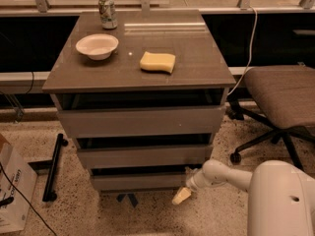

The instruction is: Open bottom drawer

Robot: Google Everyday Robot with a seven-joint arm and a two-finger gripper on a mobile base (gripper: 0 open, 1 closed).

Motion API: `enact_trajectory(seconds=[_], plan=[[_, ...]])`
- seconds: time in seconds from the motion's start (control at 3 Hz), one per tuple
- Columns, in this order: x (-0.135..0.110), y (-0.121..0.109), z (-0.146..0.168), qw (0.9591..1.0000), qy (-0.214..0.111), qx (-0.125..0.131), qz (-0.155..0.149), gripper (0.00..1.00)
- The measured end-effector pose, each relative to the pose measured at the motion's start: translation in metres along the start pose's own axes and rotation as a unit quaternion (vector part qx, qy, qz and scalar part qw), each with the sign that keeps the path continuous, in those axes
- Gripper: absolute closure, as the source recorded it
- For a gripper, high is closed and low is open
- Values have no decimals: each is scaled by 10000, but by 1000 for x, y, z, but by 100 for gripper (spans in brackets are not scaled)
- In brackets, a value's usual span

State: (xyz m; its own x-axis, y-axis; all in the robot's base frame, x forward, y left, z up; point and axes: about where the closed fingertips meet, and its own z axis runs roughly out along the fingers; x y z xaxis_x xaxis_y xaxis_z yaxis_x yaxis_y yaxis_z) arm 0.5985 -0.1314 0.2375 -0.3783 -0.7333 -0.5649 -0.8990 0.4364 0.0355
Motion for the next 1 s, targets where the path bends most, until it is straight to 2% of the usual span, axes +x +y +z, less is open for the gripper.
enact_trajectory(seconds=[0.67,1.0], plan=[[13,-11,39,9993,70,-338,169,1],[16,-10,46,9986,96,-471,206,23]])
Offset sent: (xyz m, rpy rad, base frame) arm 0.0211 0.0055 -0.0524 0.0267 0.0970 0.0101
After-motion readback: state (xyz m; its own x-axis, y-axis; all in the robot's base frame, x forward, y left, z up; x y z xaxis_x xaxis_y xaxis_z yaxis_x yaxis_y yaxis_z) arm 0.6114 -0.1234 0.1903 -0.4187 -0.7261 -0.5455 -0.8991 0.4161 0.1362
